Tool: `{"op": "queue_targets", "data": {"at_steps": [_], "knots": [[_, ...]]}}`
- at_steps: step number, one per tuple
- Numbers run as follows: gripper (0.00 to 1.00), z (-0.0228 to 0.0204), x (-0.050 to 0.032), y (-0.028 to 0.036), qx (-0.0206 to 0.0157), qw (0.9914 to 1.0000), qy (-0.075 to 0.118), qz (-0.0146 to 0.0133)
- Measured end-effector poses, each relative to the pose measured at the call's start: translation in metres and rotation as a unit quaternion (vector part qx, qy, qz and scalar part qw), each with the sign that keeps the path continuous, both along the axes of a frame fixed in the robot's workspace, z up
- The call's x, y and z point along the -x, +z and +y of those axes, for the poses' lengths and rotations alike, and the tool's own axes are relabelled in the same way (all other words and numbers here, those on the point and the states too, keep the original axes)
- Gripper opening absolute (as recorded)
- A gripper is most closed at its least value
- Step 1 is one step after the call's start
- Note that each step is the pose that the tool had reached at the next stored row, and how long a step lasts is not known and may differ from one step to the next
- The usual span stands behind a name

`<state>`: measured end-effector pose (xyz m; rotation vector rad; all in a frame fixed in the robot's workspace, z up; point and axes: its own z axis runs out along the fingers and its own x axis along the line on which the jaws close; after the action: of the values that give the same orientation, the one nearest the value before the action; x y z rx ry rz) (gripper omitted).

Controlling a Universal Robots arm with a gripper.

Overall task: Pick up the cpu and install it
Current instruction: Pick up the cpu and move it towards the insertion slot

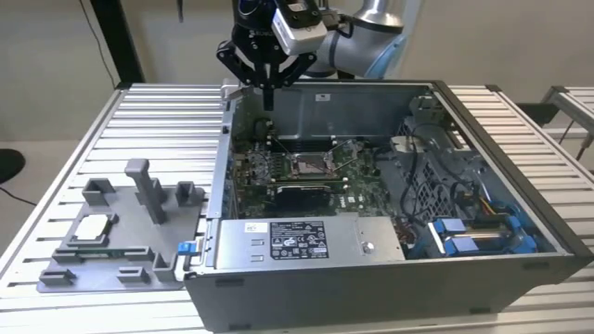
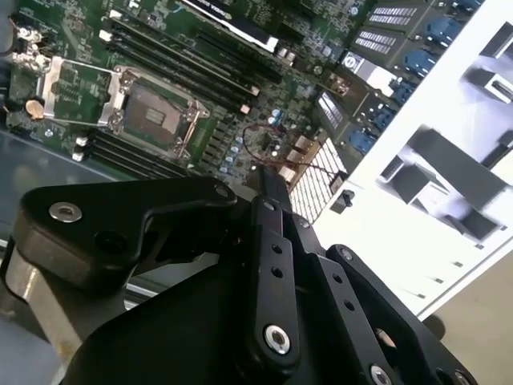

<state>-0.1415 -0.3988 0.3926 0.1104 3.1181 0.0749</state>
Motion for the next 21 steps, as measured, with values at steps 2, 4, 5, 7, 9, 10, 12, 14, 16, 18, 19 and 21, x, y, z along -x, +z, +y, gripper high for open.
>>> {"op": "queue_targets", "data": {"at_steps": [2,4,5,7,9,10,12,14,16,18,19,21], "knots": [[0.0,0.0,0.0022,0.0,0.0,1.0,0.0,0.0],[0.0,0.0,0.0045,-0.0001,0.0,1.0,0.0,0.0],[0.0,0.0,0.0058,0.0,0.0,1.0,0.0,0.0],[0.0,0.0,0.0085,0.0,0.0,1.0,0.0,0.0],[0.0,0.0,0.0116,0.0,0.0,1.0,0.0,0.0],[0.0,0.0,0.0133,-0.0001,-0.0001,1.0,0.0,0.0],[0.0,0.0,0.0166,0.0,0.0,1.0,0.0,0.0],[0.0,0.0,0.0198,0.0,0.0,1.0,0.0,0.0],[0.0,0.0,0.0231,0.0,0.0,1.0,0.0,0.0],[0.0,0.0,0.0263,0.0,0.0,1.0,0.0,0.0],[0.0,0.0,0.0281,0.0,0.0,1.0,0.0,0.0],[0.0,0.0,0.0314,0.0,0.0,1.0,0.0,0.0]]}}
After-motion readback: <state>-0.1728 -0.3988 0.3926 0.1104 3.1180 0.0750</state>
